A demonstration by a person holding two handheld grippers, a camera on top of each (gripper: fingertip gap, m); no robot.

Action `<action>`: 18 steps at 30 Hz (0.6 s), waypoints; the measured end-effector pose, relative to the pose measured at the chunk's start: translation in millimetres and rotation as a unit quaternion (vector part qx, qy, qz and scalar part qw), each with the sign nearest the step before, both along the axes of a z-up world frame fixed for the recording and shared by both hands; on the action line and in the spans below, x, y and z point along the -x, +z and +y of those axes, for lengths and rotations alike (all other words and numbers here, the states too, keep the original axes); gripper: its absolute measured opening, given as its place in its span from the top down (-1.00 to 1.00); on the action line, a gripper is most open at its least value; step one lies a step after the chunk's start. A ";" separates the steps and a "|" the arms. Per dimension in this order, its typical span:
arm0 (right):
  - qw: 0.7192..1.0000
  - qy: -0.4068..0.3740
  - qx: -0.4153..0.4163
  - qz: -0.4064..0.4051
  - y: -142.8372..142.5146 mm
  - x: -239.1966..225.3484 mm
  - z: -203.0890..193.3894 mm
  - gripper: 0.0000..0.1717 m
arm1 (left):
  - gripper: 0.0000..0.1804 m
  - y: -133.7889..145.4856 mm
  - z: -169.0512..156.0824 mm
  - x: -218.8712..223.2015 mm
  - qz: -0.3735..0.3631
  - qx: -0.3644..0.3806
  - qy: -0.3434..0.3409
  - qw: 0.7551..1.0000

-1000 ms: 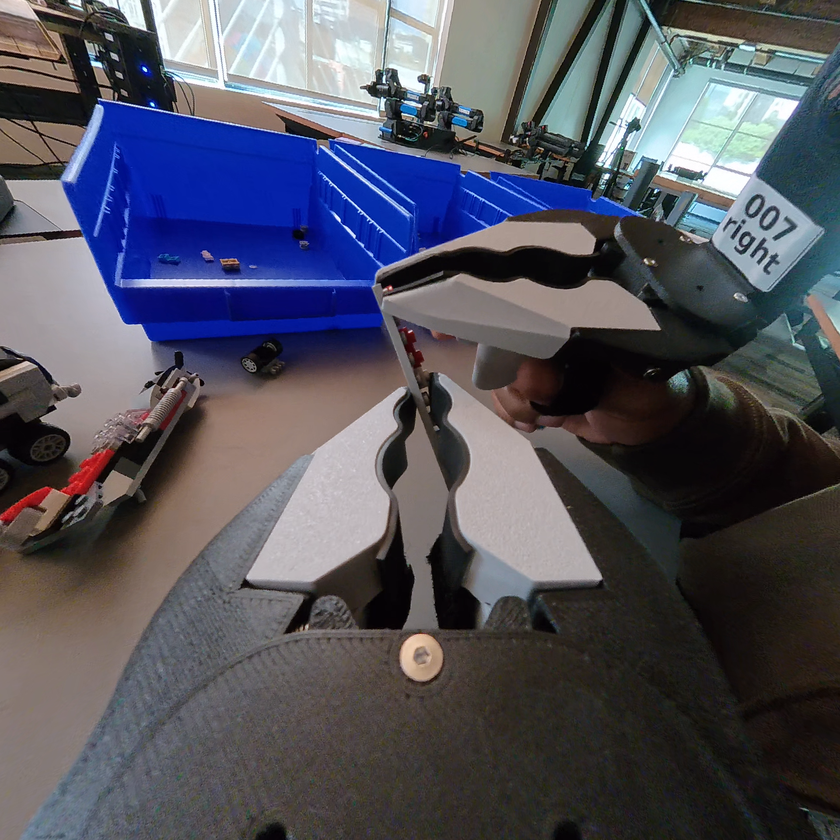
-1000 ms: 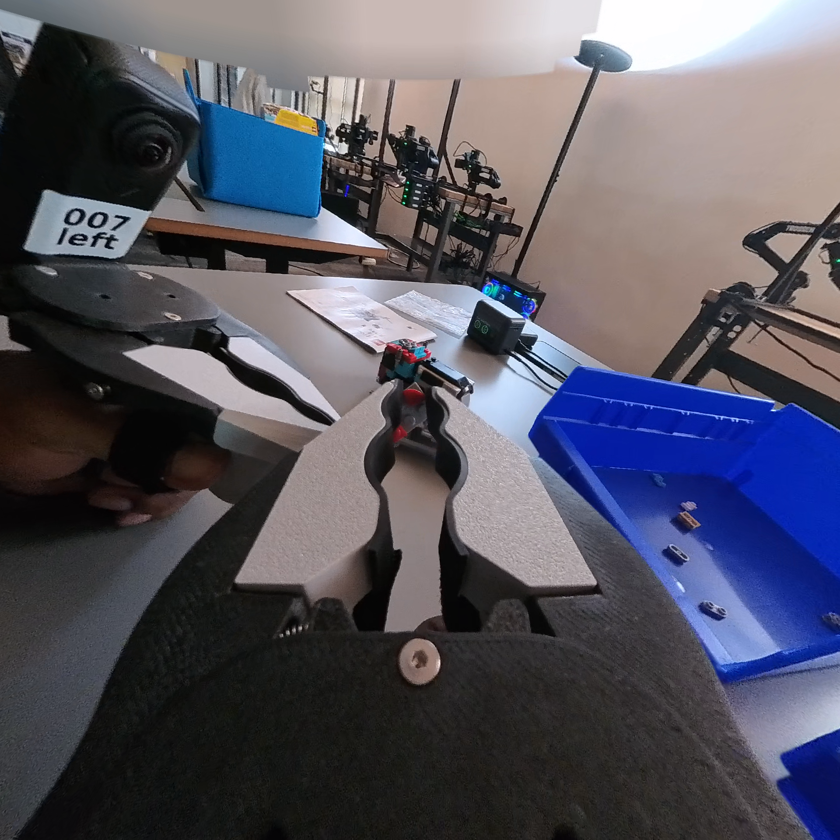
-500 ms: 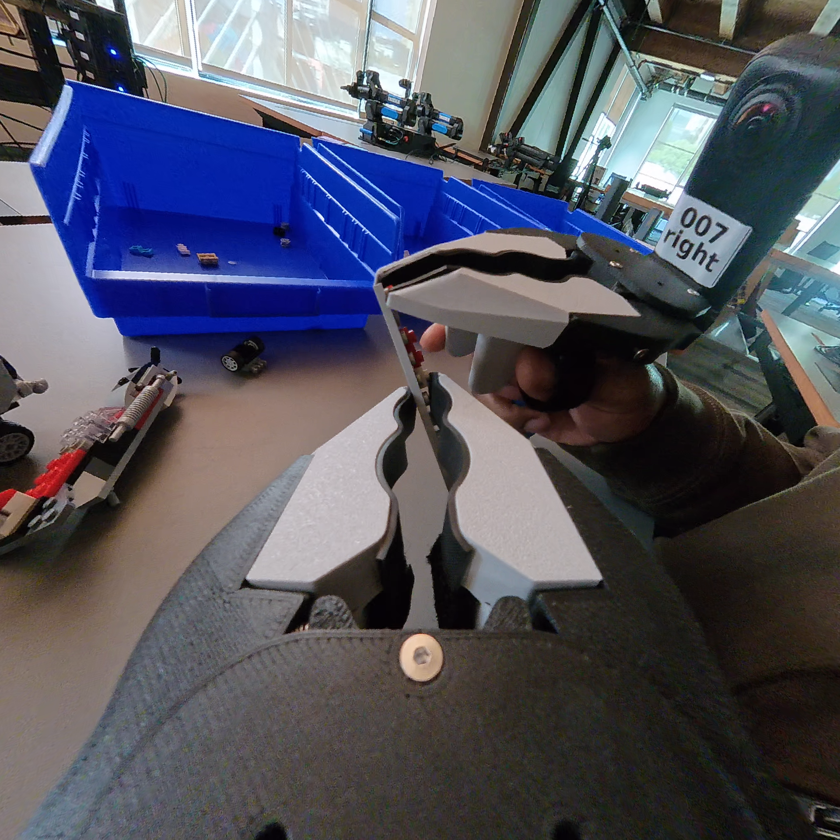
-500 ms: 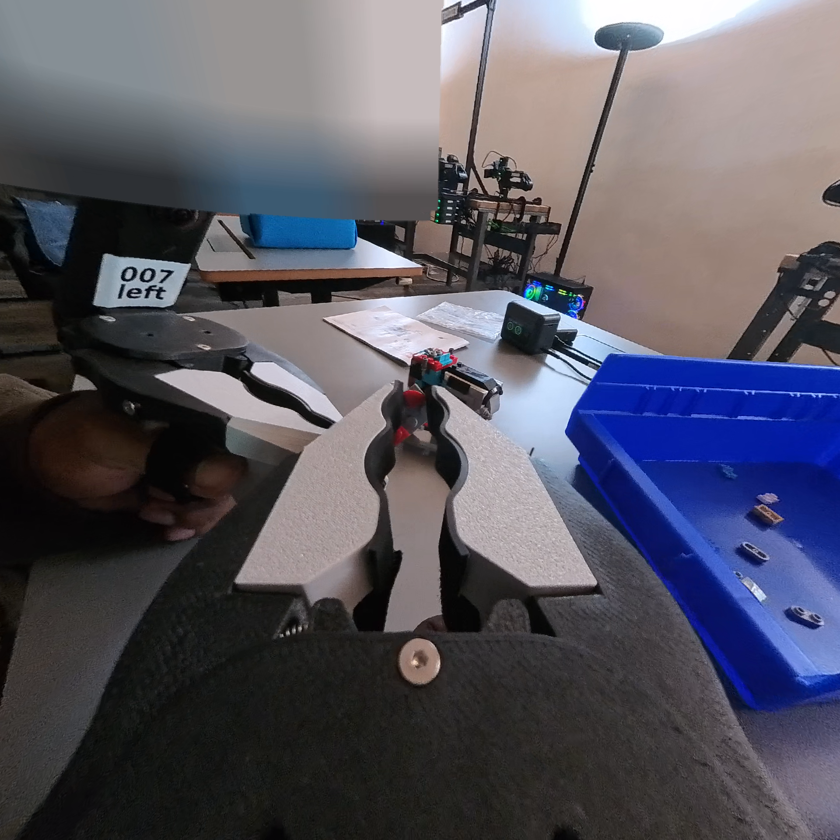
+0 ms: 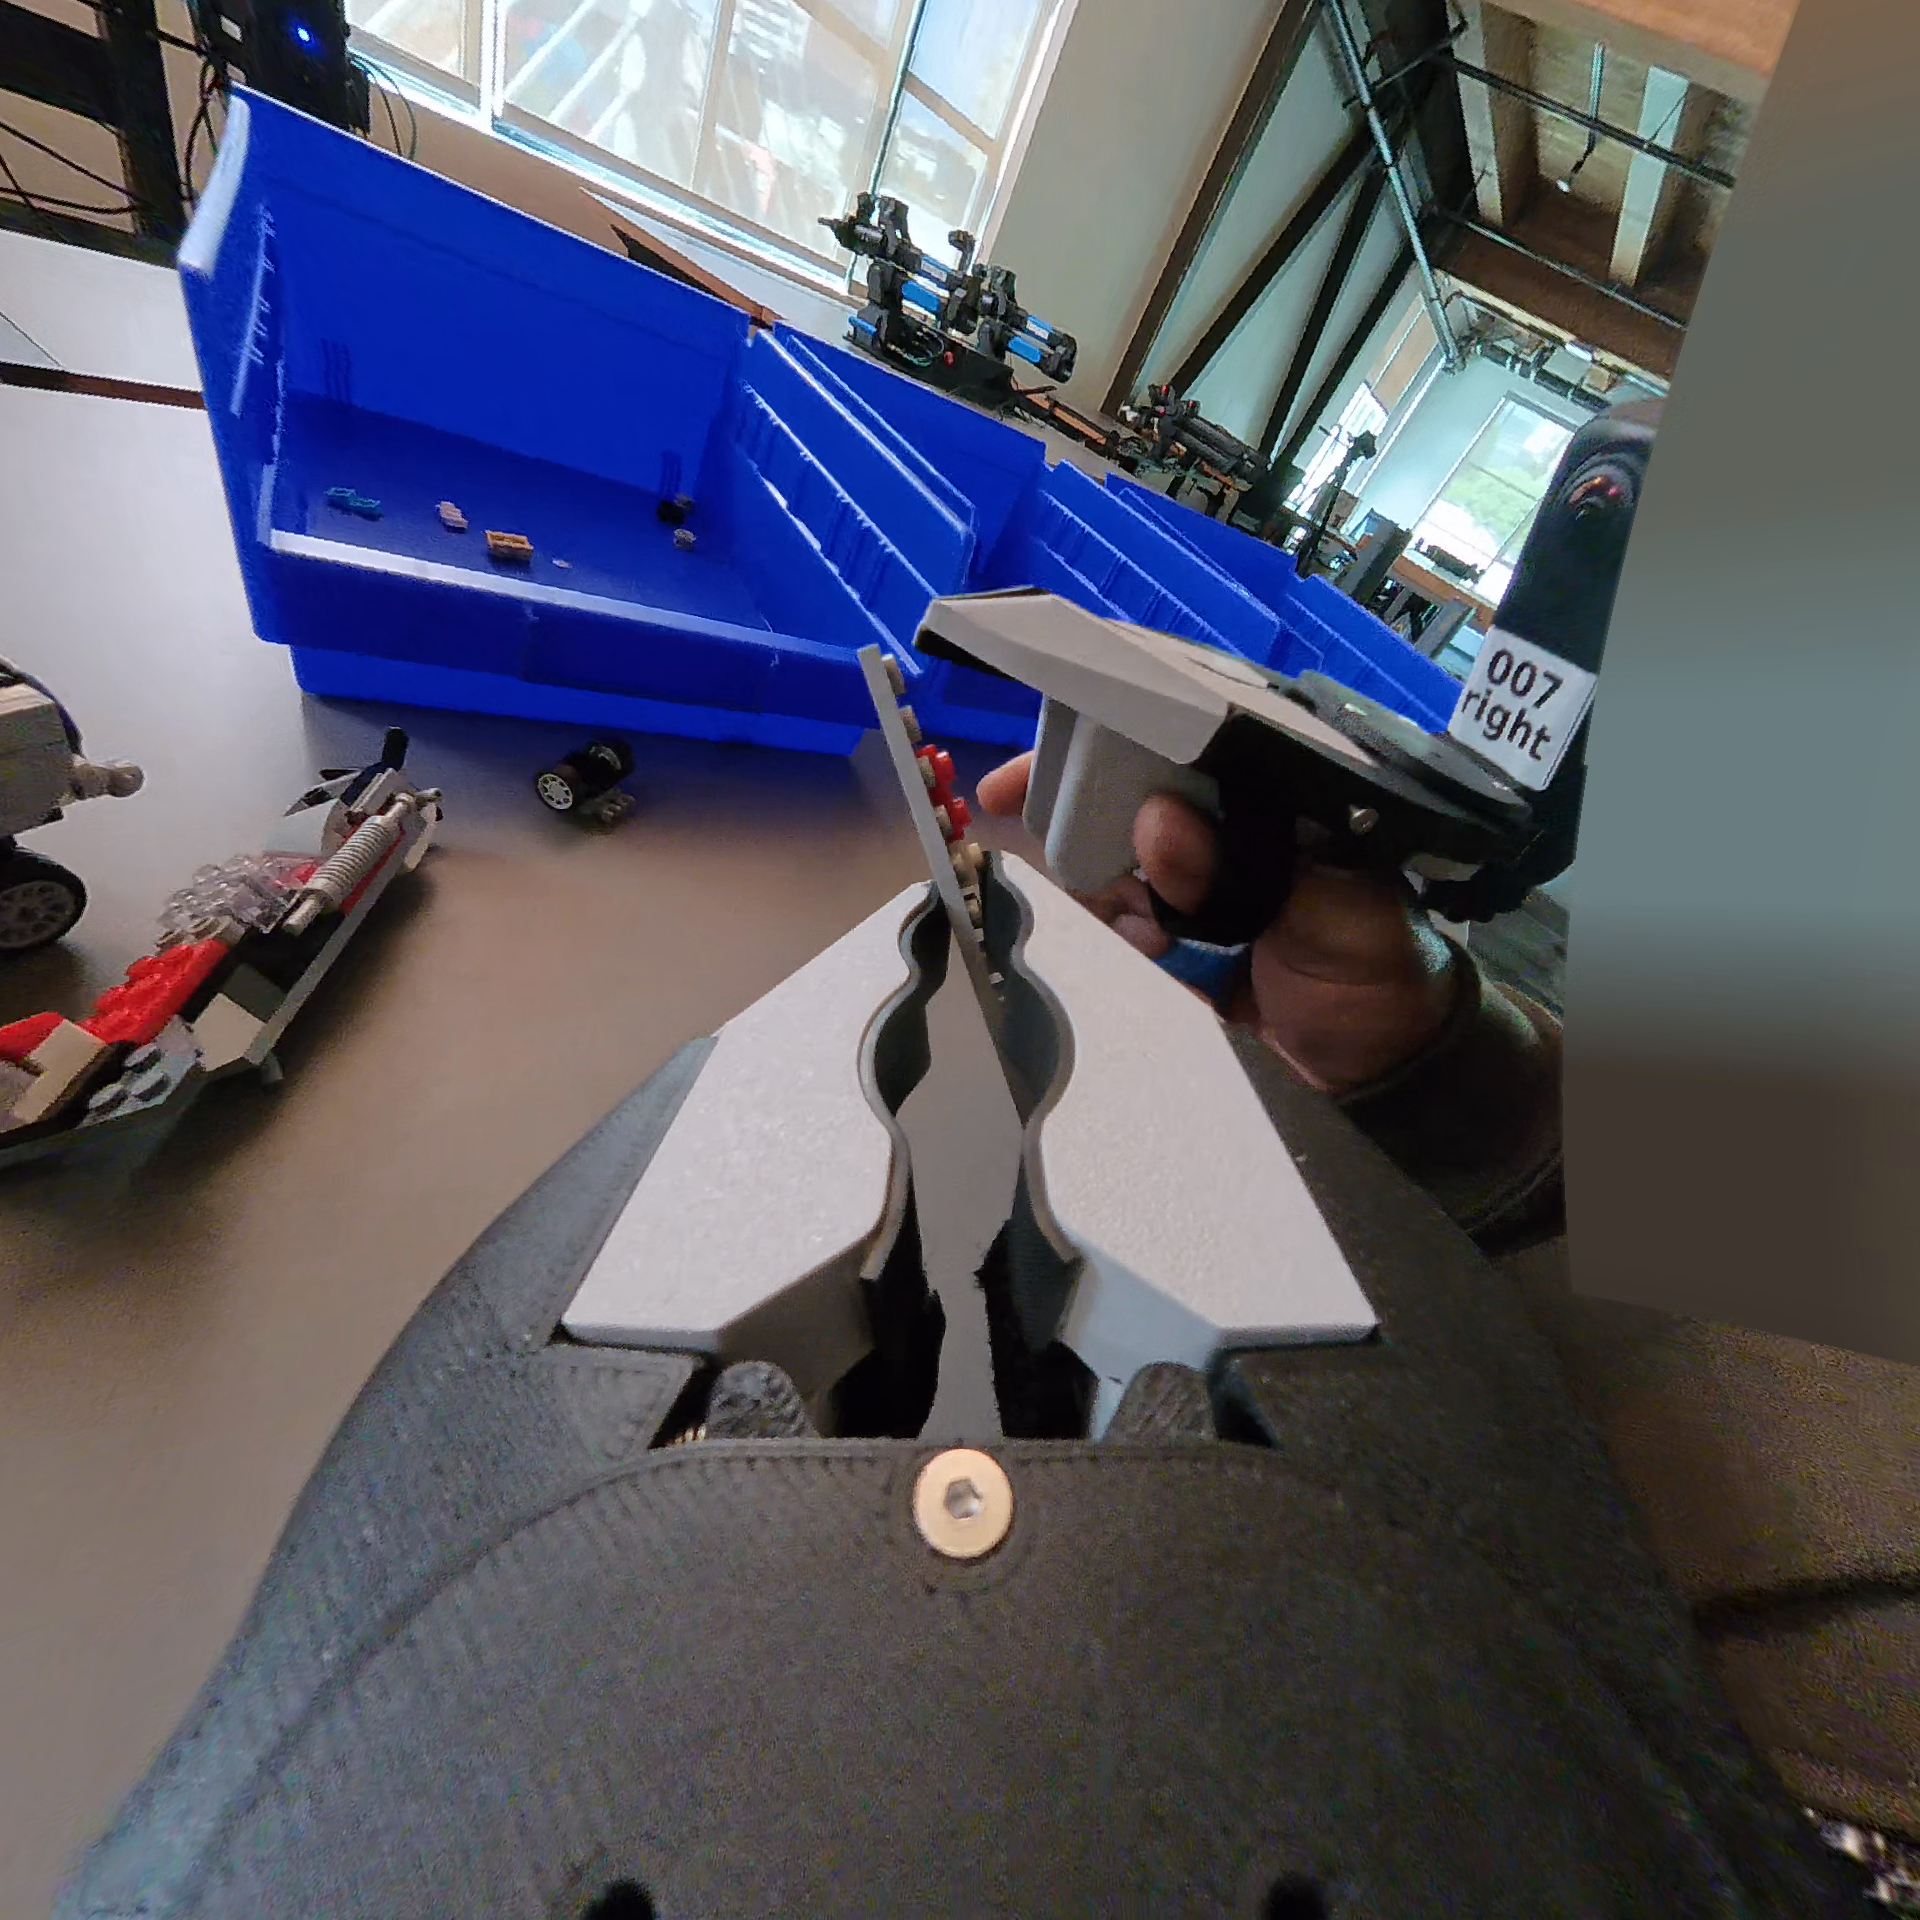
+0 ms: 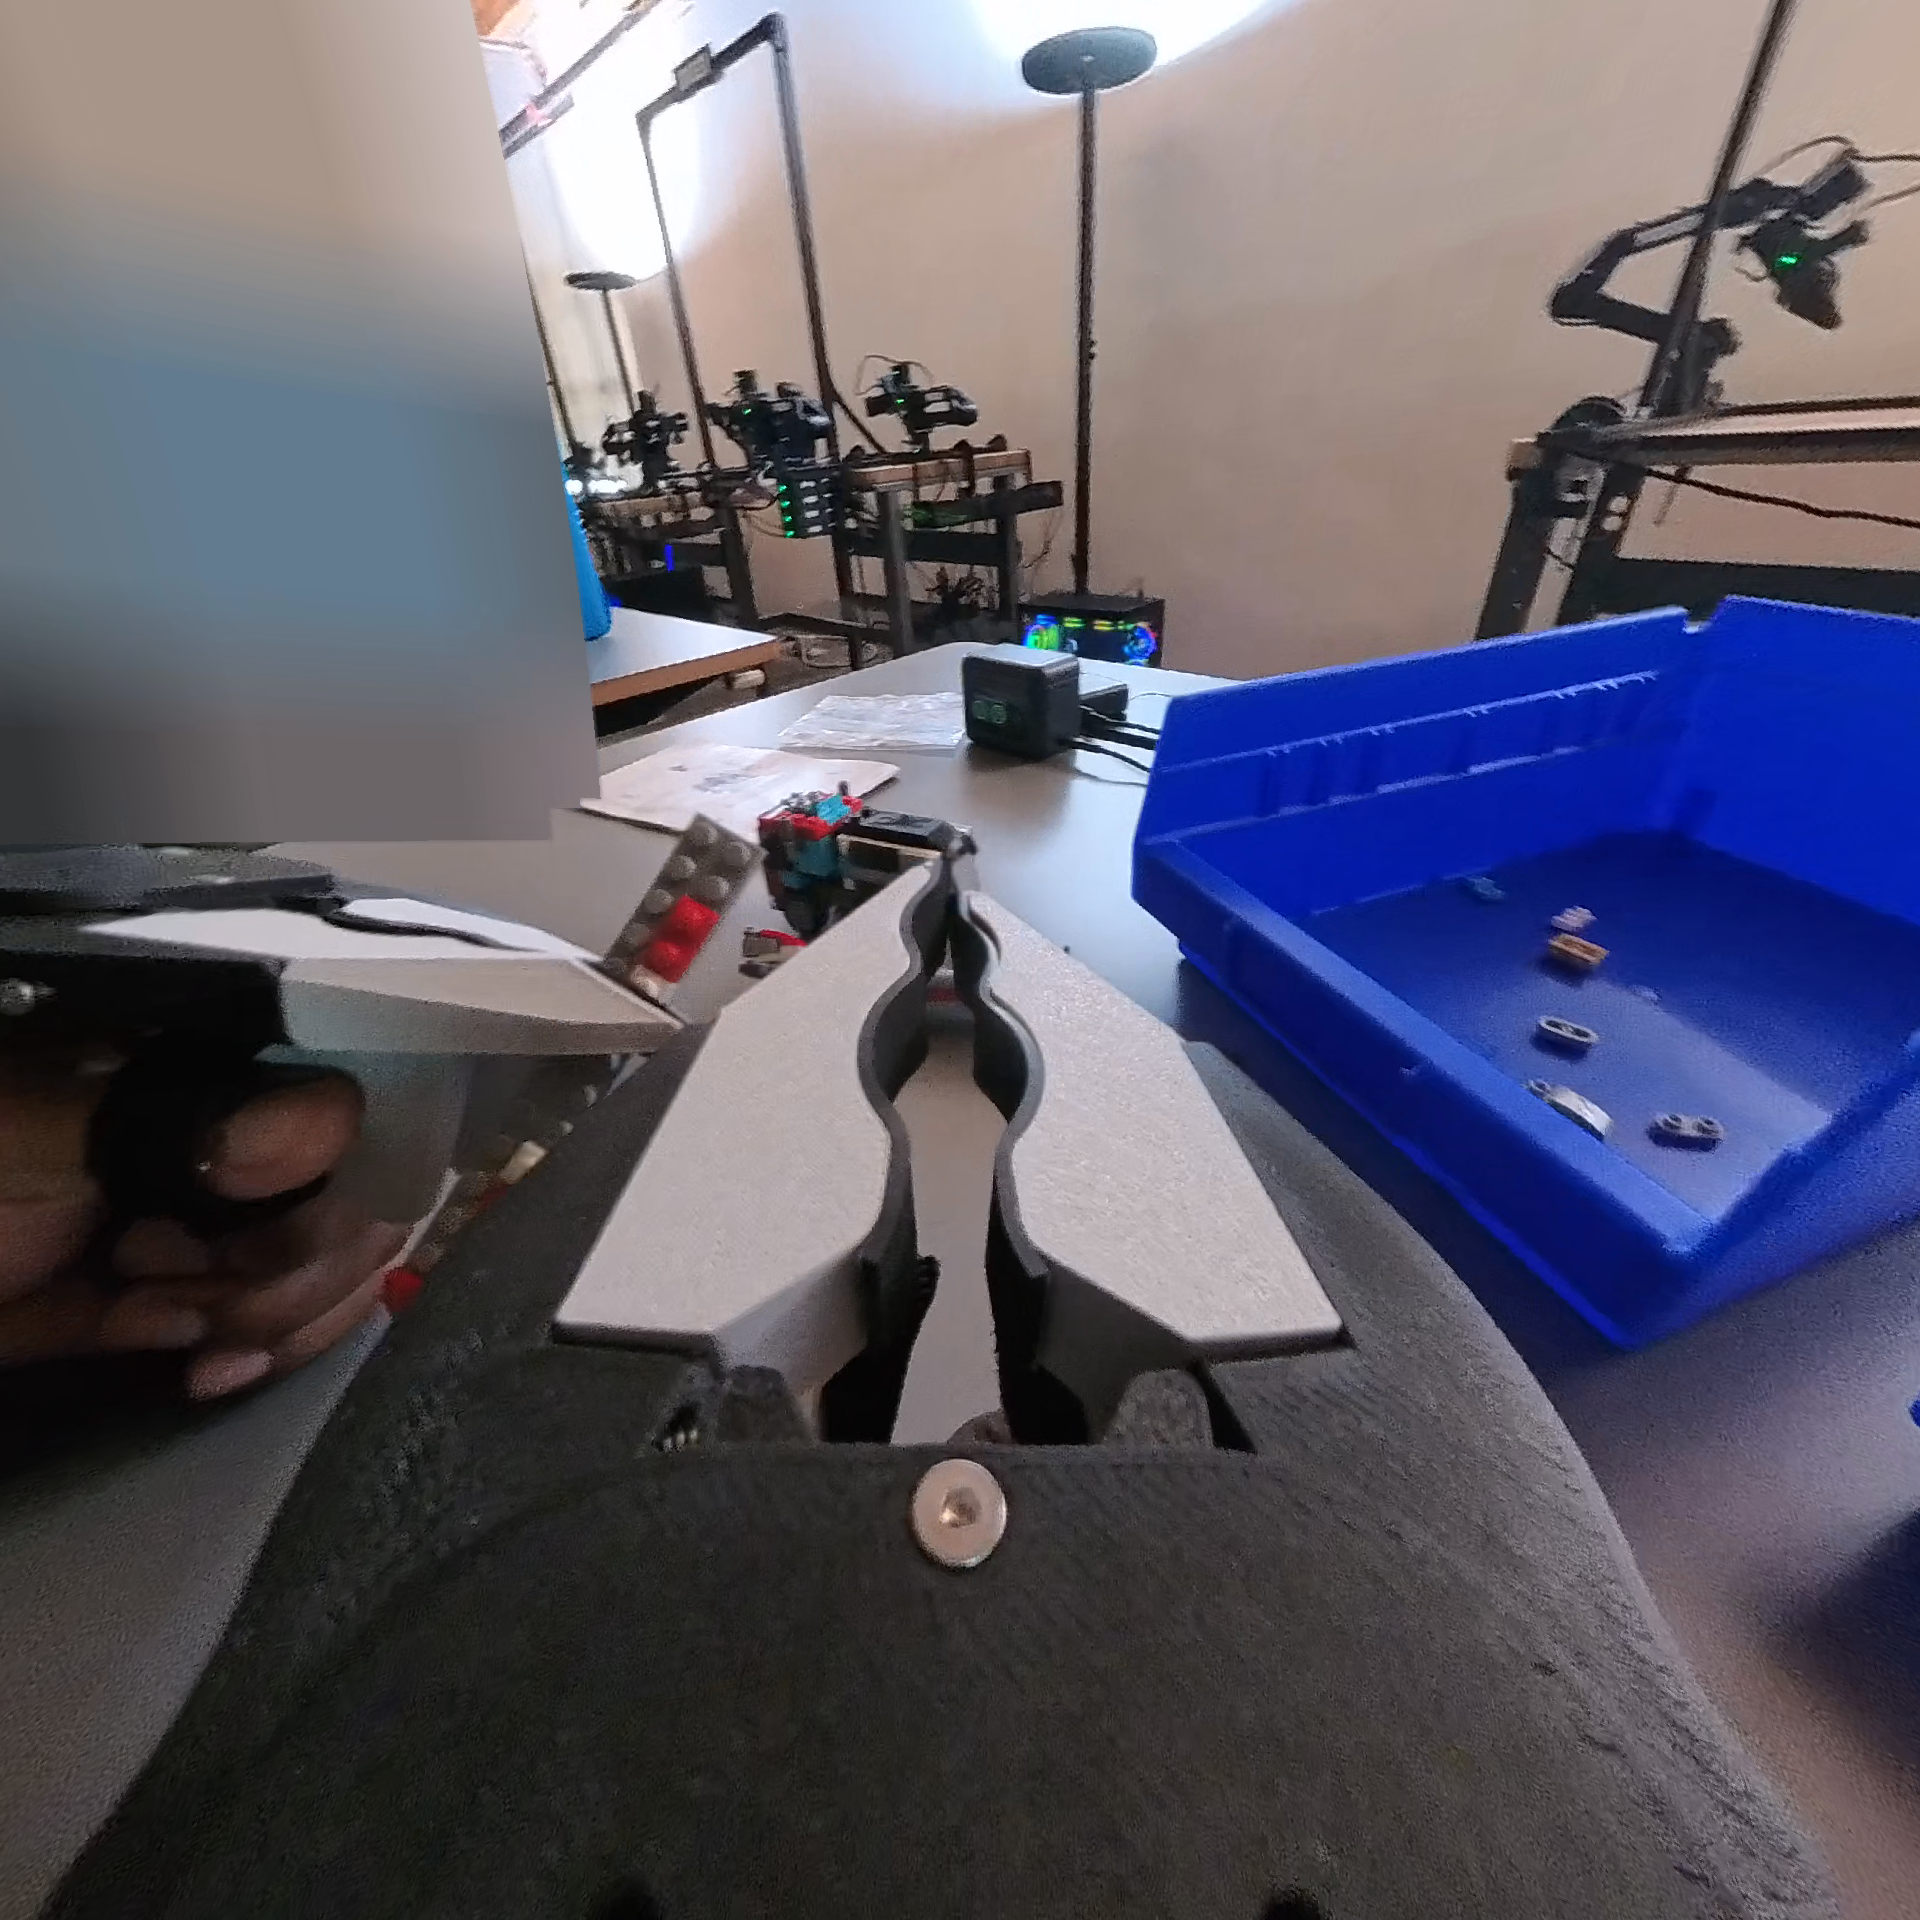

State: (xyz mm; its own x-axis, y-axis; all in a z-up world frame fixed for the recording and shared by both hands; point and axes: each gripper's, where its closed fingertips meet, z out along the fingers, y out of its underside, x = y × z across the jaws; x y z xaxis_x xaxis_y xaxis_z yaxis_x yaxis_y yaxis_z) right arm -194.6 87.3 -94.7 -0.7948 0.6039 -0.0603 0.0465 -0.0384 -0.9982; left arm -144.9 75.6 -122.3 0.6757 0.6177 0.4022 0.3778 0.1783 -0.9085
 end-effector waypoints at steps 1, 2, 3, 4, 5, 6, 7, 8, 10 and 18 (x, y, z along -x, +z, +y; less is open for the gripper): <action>1.000 -0.007 0.008 -0.005 -0.5 2.9 2.5 1.00 | 0.91 0.1 -0.4 0.3 -0.002 -0.003 -0.001 1.000; 1.000 -0.009 0.017 -0.012 -0.5 4.8 4.3 1.00 | 0.91 0.5 -0.9 0.5 -0.003 -0.006 -0.001 1.000; 0.999 -0.011 0.027 -0.019 -0.5 6.7 6.0 1.00 | 0.91 0.6 -1.4 0.8 -0.004 -0.009 -0.001 1.000; 0.999 -0.015 0.035 -0.024 -0.2 8.9 8.1 1.00 | 0.91 0.4 -1.7 1.3 -0.007 -0.011 -0.001 1.000; 0.999 -0.017 0.042 -0.027 0.8 10.4 9.7 1.00 | 0.91 0.3 -2.2 2.0 -0.009 -0.013 -0.001 1.000; 0.998 -0.016 0.045 -0.029 1.0 11.4 10.0 1.00 | 0.91 0.0 -2.4 2.8 -0.011 -0.015 -0.001 1.000; 0.998 -0.012 0.044 -0.032 0.4 11.4 9.2 1.00 | 0.91 -0.5 -2.6 3.4 -0.014 -0.016 -0.001 1.000; 0.998 -0.007 0.043 -0.035 -0.2 11.0 8.0 1.00 | 0.91 -0.7 -3.3 4.4 -0.016 -0.018 0.001 1.000; 0.998 0.002 0.040 -0.039 -1.4 9.3 6.4 1.00 | 0.91 -0.9 -4.8 6.0 -0.020 -0.022 0.004 1.000; 0.982 0.124 -0.109 -0.094 -41.8 -40.6 18.6 0.84 | 0.91 1.8 -13.6 7.4 -0.027 -0.050 0.014 0.998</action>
State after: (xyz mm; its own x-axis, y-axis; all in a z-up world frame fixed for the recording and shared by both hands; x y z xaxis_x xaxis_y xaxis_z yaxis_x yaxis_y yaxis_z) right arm -154.0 105.8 -136.5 -0.9062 0.4083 -0.1103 0.2109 0.2103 -0.9546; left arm -152.3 62.0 -120.5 0.6350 0.5909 0.4976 0.4193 0.2774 -0.8644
